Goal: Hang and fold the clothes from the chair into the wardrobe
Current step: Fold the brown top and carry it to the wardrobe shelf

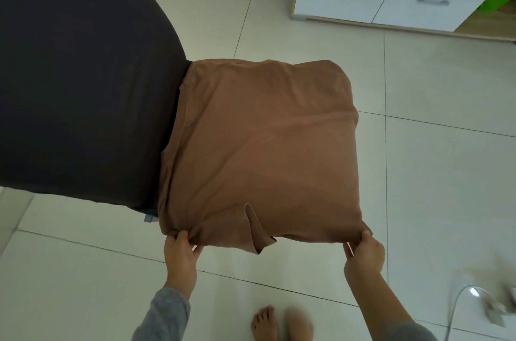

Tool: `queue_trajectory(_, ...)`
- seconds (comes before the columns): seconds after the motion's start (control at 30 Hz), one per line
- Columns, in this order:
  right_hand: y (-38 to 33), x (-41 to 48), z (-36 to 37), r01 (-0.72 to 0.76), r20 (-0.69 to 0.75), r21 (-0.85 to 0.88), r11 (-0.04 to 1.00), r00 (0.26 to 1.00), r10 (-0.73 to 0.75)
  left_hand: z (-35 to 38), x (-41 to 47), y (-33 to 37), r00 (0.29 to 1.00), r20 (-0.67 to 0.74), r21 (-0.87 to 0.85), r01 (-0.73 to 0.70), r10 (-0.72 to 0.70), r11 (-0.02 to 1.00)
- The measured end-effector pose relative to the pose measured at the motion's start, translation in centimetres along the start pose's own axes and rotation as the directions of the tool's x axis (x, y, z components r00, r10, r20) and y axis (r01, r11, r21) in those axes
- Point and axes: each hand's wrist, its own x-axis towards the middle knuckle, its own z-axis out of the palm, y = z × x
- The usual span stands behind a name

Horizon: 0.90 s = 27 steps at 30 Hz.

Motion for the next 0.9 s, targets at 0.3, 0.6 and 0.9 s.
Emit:
queue_trajectory(0.3, -2.8, -1.6, 0.0, 0.025, 0.023, 0.227, 0.974, 0.999, -0.031, -0.3, -2.1, 2.4, 0.976, -0.170, -0.155, -0.163, 0.137, 0.974)
queue_trajectory(0.6, -5.8, -3.6, 1.6, 0.381, -0.292, -0.061, 0.923, 0.877, -0.381, 4.7, -4.0, 7.1, 0.957, -0.136, -0.195, -0.281, 0.258, 0.940)
queue_trajectory(0.9, -11.8, 0.3, 6.3, 0.375, -0.262, -0.164, 0.913, 0.875, -0.406, 12.5, -1.1, 12.2, 0.956, -0.153, -0.209, -0.278, 0.249, 0.938)
